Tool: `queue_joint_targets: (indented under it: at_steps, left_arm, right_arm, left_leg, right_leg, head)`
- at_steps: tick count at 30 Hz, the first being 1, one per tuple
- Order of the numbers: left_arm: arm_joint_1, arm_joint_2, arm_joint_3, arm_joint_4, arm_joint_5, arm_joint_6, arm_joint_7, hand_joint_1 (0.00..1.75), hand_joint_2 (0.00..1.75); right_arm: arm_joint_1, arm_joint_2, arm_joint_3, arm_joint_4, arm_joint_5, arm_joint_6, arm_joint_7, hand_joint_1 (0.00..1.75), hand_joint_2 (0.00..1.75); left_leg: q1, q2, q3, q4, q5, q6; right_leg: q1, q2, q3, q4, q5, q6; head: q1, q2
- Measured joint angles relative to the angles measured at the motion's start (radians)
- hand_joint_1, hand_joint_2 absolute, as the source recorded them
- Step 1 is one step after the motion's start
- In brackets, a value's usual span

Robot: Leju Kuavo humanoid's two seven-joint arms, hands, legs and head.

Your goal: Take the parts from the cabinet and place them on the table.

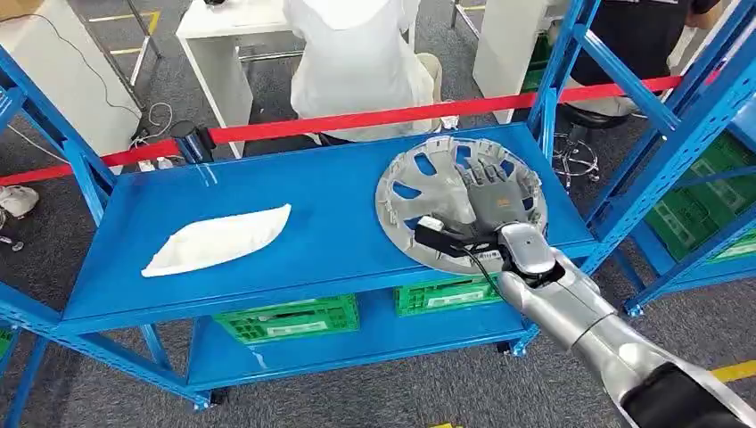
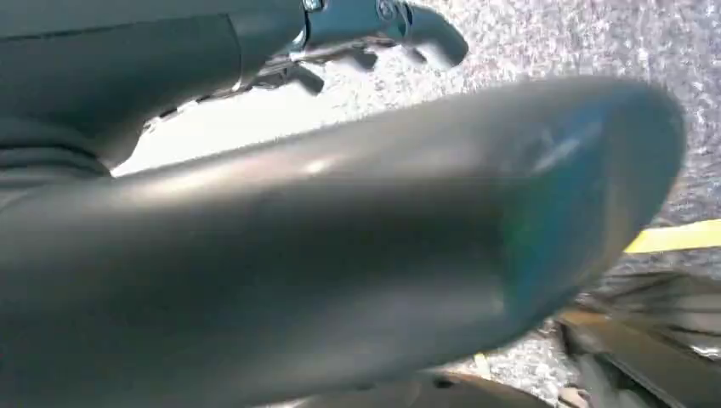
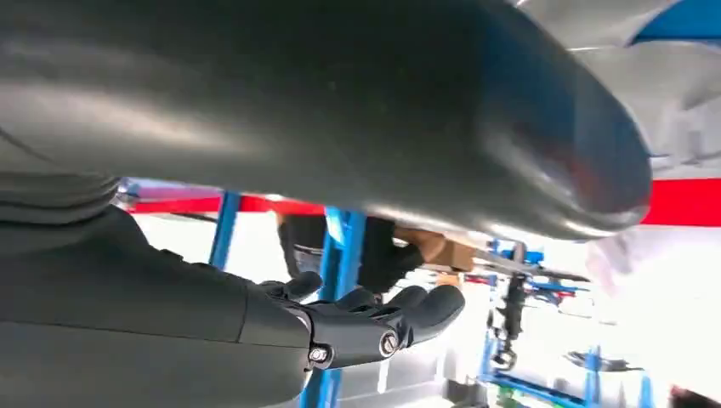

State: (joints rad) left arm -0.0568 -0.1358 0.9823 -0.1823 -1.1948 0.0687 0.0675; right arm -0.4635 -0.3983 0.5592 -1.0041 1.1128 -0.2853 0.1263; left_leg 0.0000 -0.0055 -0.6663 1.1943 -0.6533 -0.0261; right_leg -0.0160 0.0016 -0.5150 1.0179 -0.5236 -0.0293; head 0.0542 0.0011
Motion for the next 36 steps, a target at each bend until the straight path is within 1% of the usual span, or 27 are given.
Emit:
queue_joint_targets:
  at_steps: [1,2,3,4,5,6,7,8,9,10,11,12,13,14,15,16,17,18,19,20,21,23,24,27,29,32,36]
  left_arm:
    - [0.001,0.0,0.002,0.0,0.0,0.0,-0.004,0.0,0.0]
    - [0.005,0.0,0.005,0.0,-0.001,0.0,-0.005,0.0,0.0]
    - [0.006,0.001,0.006,0.0,-0.001,0.0,-0.005,0.0,0.0]
    - [0.004,0.002,0.006,0.0,-0.001,0.0,-0.005,0.0,0.0]
    - [0.003,0.002,0.006,0.0,-0.001,0.0,-0.005,0.0,0.0]
    - [0.003,0.001,0.006,0.0,-0.001,0.0,-0.006,0.0,0.0]
    - [-0.001,-0.001,0.006,0.0,-0.001,0.0,-0.006,0.0,0.0]
    - [-0.001,-0.001,0.006,0.0,-0.001,0.0,-0.008,0.0,0.0]
    - [-0.002,-0.001,0.006,0.0,-0.001,0.0,-0.011,0.0,0.0]
    - [-0.005,-0.001,0.006,-0.001,-0.001,0.002,-0.016,0.0,0.0]
    - [-0.007,-0.001,0.006,-0.001,-0.001,0.003,-0.018,0.0,0.0]
    - [-0.009,-0.001,0.006,-0.001,-0.001,0.003,-0.018,0.0,0.0]
    - [-0.009,-0.002,0.006,-0.001,-0.001,0.003,-0.019,0.0,0.0]
    - [-0.009,-0.002,0.006,-0.001,-0.001,0.003,-0.021,0.0,0.0]
    - [-0.009,-0.002,0.007,0.0,-0.001,0.003,-0.021,0.0,0.0]
    - [-0.009,-0.003,0.007,0.0,-0.001,0.003,-0.021,0.0,0.0]
    - [-0.01,-0.003,0.007,0.0,-0.001,0.003,-0.023,0.0,0.0]
    - [-0.012,-0.003,0.007,0.0,-0.001,0.003,-0.023,0.0,0.0]
    - [-0.014,-0.003,0.007,0.0,-0.001,0.003,-0.021,0.0,0.0]
    - [-0.014,-0.002,0.007,0.0,-0.001,0.003,-0.016,0.0,0.0]
    - [-0.013,-0.001,0.007,0.0,-0.001,0.003,-0.014,0.0,0.0]
    - [-0.012,-0.001,0.007,0.0,-0.001,0.003,-0.008,0.0,0.0]
    - [-0.013,-0.001,0.007,0.0,-0.002,0.003,-0.006,0.0,0.0]
    - [-0.014,-0.001,0.007,0.0,-0.005,0.003,-0.005,0.0,0.0]
    - [-0.014,-0.001,0.007,0.0,-0.008,0.003,-0.006,0.0,0.0]
    - [-0.014,-0.001,0.007,0.0,-0.015,0.003,-0.01,0.0,0.0]
    - [-0.014,-0.001,0.007,0.0,-0.016,0.003,-0.015,0.0,0.0]
  right_arm:
    - [0.021,-0.003,-0.011,-0.016,0.007,0.001,0.005,0.0,0.0]
    - [0.042,-0.005,-0.018,-0.029,0.011,0.001,0.006,0.0,0.0]
    - [0.053,-0.005,-0.022,-0.036,0.016,0.003,0.006,0.0,0.0]
    - [0.067,-0.008,-0.026,-0.048,0.016,0.003,0.008,0.0,0.0]
    - [0.077,-0.012,-0.03,-0.056,0.016,0.003,0.01,0.0,0.0]
    - [0.081,-0.016,-0.034,-0.066,0.017,0.003,0.01,0.0,0.0]
    - [0.081,-0.021,-0.039,-0.076,0.017,0.003,0.013,0.0,0.0]
    - [0.087,-0.024,-0.045,-0.084,0.017,0.002,0.013,0.0,0.0]
    - [0.087,-0.026,-0.051,-0.087,0.018,0.002,0.013,0.0,0.0]
    - [0.088,-0.027,-0.055,-0.087,0.018,0.003,0.014,0.0,0.0]
    - [0.095,-0.028,-0.058,-0.088,0.018,0.006,0.014,0.0,0.0]
    - [0.104,-0.028,-0.059,-0.089,0.018,0.011,0.014,0.0,0.0]
    - [0.112,-0.028,-0.059,-0.089,0.018,0.014,0.013,0.0,0.0]
    - [0.117,-0.028,-0.059,-0.089,0.017,0.015,0.01,0.0,0.0]
    - [0.117,-0.028,-0.062,-0.089,0.016,0.015,0.005,0.0,0.0]
    - [0.116,-0.028,-0.066,-0.089,0.015,0.015,-0.001,0.0,0.0]
    - [0.116,-0.028,-0.071,-0.089,0.015,0.015,-0.003,0.0,0.0]
    - [0.116,-0.026,-0.074,-0.089,0.013,0.017,-0.005,0.0,0.0]
    - [0.117,-0.024,-0.077,-0.09,0.007,0.019,-0.008,0.0,0.0]
    - [0.124,-0.021,-0.078,-0.092,0.002,0.021,-0.012,0.0,0.0]
    - [0.128,-0.017,-0.078,-0.093,-0.005,0.022,-0.019,0.0,0.0]
    - [0.137,-0.007,-0.078,-0.1,-0.018,0.034,-0.024,0.0,0.0]
    - [0.143,0.001,-0.078,-0.103,-0.027,0.038,-0.031,0.0,0.0]
    - [0.16,0.031,-0.077,-0.108,-0.047,0.05,-0.04,0.0,0.0]
    - [0.17,0.051,-0.076,-0.108,-0.052,0.05,-0.04,0.0,0.0]
    - [0.183,0.08,-0.075,-0.116,-0.059,0.05,-0.04,0.0,0.0]
    - [0.191,0.109,-0.074,-0.124,-0.068,0.05,-0.042,0.0,0.0]
  left_leg:
    - [-0.001,0.0,0.006,-0.078,0.09,0.007]
    - [-0.005,0.0,0.009,-0.158,0.215,0.018]
    - [-0.009,-0.003,0.003,-0.166,0.247,0.019]
    - [-0.009,-0.001,0.013,-0.162,0.24,0.02]
    - [-0.011,-0.004,0.013,-0.161,0.245,0.022]
    - [-0.014,-0.005,0.012,-0.16,0.242,0.026]
    - [-0.01,-0.004,0.02,-0.172,0.242,0.031]
    - [-0.005,-0.004,0.033,-0.184,0.242,0.036]
    - [-0.003,-0.003,0.041,-0.189,0.237,0.043]
    - [-0.003,-0.003,0.045,-0.19,0.233,0.048]
    - [-0.004,-0.004,0.048,-0.189,0.227,0.052]
    - [-0.004,-0.006,0.051,-0.188,0.221,0.053]
    - [-0.004,-0.009,0.056,-0.186,0.216,0.052]
    - [-0.004,-0.011,0.063,-0.184,0.209,0.05]
    - [-0.003,-0.012,0.07,-0.18,0.202,0.047]
    - [-0.003,-0.012,0.078,-0.174,0.192,0.044]
    - [-0.003,-0.013,0.08,-0.167,0.184,0.039]
    - [-0.01,-0.017,0.077,-0.159,0.177,0.031]
    - [-0.01,-0.019,0.072,-0.158,0.177,0.026]
    - [-0.013,-0.019,0.072,-0.155,0.173,0.036]
    - [-0.014,-0.019,0.073,-0.159,0.179,0.049]
    - [-0.014,-0.017,0.078,-0.165,0.179,0.048]
    - [-0.013,-0.017,0.08,-0.169,0.179,0.046]
    - [-0.013,-0.017,0.085,-0.175,0.18,0.039]
    - [-0.012,-0.017,0.087,-0.178,0.18,0.022]
    - [-0.012,-0.017,0.087,-0.179,0.18,0.017]
    - [-0.01,-0.017,0.087,-0.179,0.18,0.016]
  right_leg:
    - [0.0,0.0,0.018,0.0,-0.014,0.003]
    - [0.0,0.0,0.019,-0.003,-0.027,0.007]
    - [0.003,0.004,0.039,0.005,-0.038,0.014]
    - [0.004,0.008,0.038,0.003,-0.048,0.024]
    - [0.004,0.008,0.039,0.0,-0.053,0.03]
    - [0.001,0.009,0.041,-0.006,-0.054,0.035]
    - [0.001,0.009,0.049,-0.013,-0.059,0.043]
    - [-0.002,0.005,0.047,0.002,-0.074,0.045]
    - [0.0,0.004,0.021,0.052,-0.096,0.048]
    - [0.001,0.004,-0.027,0.134,-0.128,0.052]
    - [0.0,0.004,-0.084,0.222,-0.157,0.056]
    - [0.0,0.004,-0.134,0.292,-0.17,0.058]
    - [0.0,0.004,-0.164,0.315,-0.155,0.059]
    - [-0.001,0.003,-0.168,0.288,-0.114,0.06]
    - [-0.003,0.003,-0.15,0.224,-0.057,0.059]
    - [-0.003,0.002,-0.115,0.124,0.009,0.059]
    - [-0.004,0.002,-0.088,0.045,0.047,0.057]
    - [0.0,0.002,-0.083,0.035,0.028,0.054]
    - [-0.001,0.005,-0.078,0.031,0.029,0.043]
    - [-0.002,0.005,-0.079,0.025,0.032,0.044]
    - [-0.002,0.006,-0.078,0.024,0.032,0.043]
    - [0.0,0.007,-0.077,0.024,0.031,0.04]
    - [0.001,0.007,-0.076,0.024,0.029,0.037]
    - [0.001,0.006,-0.073,0.024,0.027,0.032]
    - [0.002,0.006,-0.073,0.024,0.026,0.03]
    - [0.002,0.006,-0.073,0.024,0.025,0.028]
    - [0.002,0.006,-0.072,0.024,0.025,0.028]
  head:
    - [0.0,0.0]
    - [0.0,0.0]
    - [-0.002,0.0]
    - [-0.002,0.0]
    - [-0.002,0.0]
    - [-0.003,0.0]
    - [-0.003,0.0]
    - [-0.002,0.0]
    - [0.0,0.0]
    - [0.002,0.0]
    - [0.002,0.0]
    - [0.002,0.0]
    - [0.002,0.0]
    - [0.002,0.0]
    - [0.002,0.0]
    - [0.002,0.0]
    - [0.002,0.0]
    - [0.002,0.0]
    - [0.002,0.0]
    - [0.001,0.0]
    - [0.0,0.0]
    - [0.001,0.0]
    - [0.0,0.0]
    - [0.0,0.0]
    - [0.001,0.0]
    - [0.001,0.0]
    - [0.001,0.0]
